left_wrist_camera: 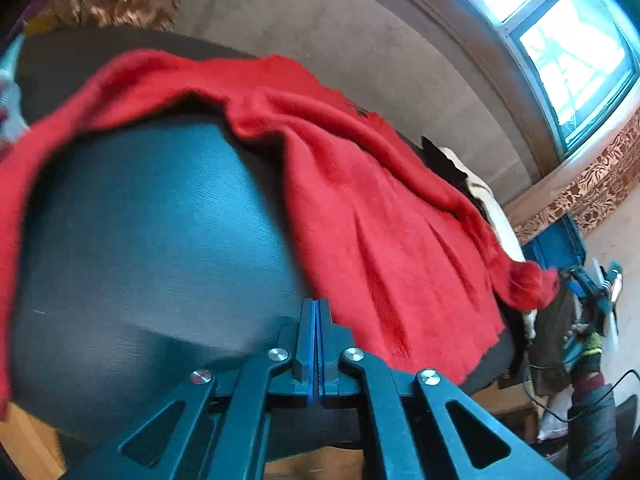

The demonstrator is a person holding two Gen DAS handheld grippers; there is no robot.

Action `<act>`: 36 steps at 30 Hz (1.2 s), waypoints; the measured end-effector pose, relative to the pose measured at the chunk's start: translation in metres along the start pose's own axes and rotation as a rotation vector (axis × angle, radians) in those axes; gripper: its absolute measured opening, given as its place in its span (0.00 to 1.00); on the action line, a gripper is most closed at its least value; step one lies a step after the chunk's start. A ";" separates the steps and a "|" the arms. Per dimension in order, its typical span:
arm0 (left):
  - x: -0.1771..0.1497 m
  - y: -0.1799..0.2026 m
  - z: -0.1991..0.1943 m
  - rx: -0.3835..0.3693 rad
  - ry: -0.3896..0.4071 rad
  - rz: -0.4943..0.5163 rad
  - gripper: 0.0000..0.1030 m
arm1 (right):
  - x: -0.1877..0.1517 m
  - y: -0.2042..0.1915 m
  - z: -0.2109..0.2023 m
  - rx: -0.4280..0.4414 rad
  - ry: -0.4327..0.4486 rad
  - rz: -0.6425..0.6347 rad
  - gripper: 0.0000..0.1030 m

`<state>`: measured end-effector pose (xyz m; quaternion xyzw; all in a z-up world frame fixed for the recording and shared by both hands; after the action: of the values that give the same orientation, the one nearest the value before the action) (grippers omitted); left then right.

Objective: Fold clothes

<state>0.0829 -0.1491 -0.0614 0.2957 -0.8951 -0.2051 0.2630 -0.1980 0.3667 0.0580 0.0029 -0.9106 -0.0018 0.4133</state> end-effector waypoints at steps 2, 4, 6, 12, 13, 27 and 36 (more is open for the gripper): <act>0.001 -0.011 -0.009 0.007 0.016 -0.035 0.00 | -0.007 -0.025 -0.016 0.093 0.034 -0.073 0.72; 0.004 -0.011 -0.018 -0.015 0.034 -0.037 0.00 | -0.025 -0.071 -0.027 0.203 0.031 -0.207 0.72; 0.006 0.001 -0.023 -0.034 0.052 -0.007 0.00 | -0.050 -0.119 -0.027 0.318 -0.011 -0.324 0.72; 0.014 0.076 0.018 -0.043 0.020 0.194 0.04 | -0.148 -0.246 0.006 0.504 -0.277 -0.572 0.69; 0.015 0.087 0.027 -0.041 0.007 0.225 0.05 | -0.161 -0.259 0.013 0.491 -0.321 -0.599 0.69; -0.019 0.047 0.049 0.372 -0.178 0.614 0.05 | -0.272 -0.314 -0.036 0.655 -0.548 -0.661 0.97; -0.007 -0.046 -0.031 0.470 -0.165 0.365 0.04 | -0.345 -0.386 -0.123 0.984 -0.657 -0.831 0.96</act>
<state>0.1252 -0.1856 -0.0641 0.1652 -0.9748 0.0349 0.1461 0.1227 -0.0174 -0.1230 0.5339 -0.8068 0.2506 0.0344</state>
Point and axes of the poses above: each gripper's, at about its wrist camera, not at the fingertips, and z roughly the way its jaws point, y to its right, x to its top, the point moved 8 cm from there along z, roughly the way its jaws point, and after that the axes turned 9 degrees about -y, right-handed, at the moved point
